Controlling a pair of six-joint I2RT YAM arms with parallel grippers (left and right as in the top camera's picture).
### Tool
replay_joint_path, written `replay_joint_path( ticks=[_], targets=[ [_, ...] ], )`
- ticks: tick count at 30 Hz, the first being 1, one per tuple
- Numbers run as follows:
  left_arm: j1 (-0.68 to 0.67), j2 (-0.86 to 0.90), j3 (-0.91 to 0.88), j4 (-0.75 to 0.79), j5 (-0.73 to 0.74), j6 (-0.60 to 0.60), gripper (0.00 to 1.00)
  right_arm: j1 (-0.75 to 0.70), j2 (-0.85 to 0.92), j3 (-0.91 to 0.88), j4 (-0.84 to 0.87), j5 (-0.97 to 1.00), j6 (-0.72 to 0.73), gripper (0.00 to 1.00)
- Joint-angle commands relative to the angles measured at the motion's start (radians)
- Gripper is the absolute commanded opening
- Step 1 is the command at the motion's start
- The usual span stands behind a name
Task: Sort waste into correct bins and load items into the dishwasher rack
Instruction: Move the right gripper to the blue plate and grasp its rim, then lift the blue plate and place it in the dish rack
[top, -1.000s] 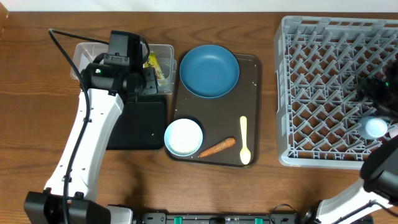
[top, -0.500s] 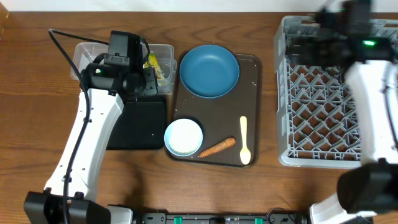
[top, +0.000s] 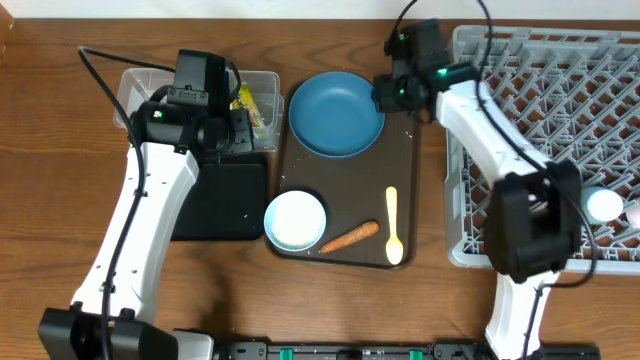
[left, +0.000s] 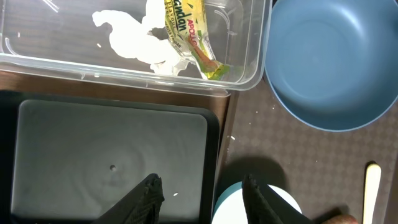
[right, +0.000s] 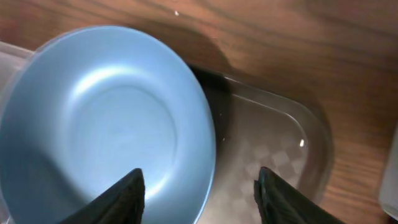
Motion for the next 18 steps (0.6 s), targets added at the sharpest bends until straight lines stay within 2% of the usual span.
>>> replay_joint_path(
  ticks=[1, 5, 8, 13, 14, 18],
  targets=[
    [0.004, 0.0, -0.005, -0.006, -0.016, 0.013, 0.45, 0.029, 0.041, 0.005, 0.011, 0.111, 0.084, 0.53],
    [0.004, 0.0, -0.006, -0.008, -0.016, 0.013, 0.45, 0.04, 0.091, 0.005, 0.013, 0.118, 0.093, 0.48],
    [0.004, 0.0, -0.006, -0.008, -0.016, 0.013, 0.45, 0.045, 0.116, 0.005, 0.009, 0.117, 0.093, 0.38],
    [0.004, 0.0, -0.006, -0.01, -0.016, 0.013, 0.45, 0.045, 0.121, 0.005, 0.01, 0.119, 0.093, 0.04],
    [0.004, 0.0, -0.006, -0.01, -0.016, 0.013, 0.45, 0.041, 0.121, 0.005, 0.011, 0.118, 0.093, 0.01],
    [0.004, 0.0, -0.006, -0.011, -0.016, 0.013, 0.45, 0.024, 0.12, 0.005, -0.008, 0.118, 0.093, 0.01]
  ],
)
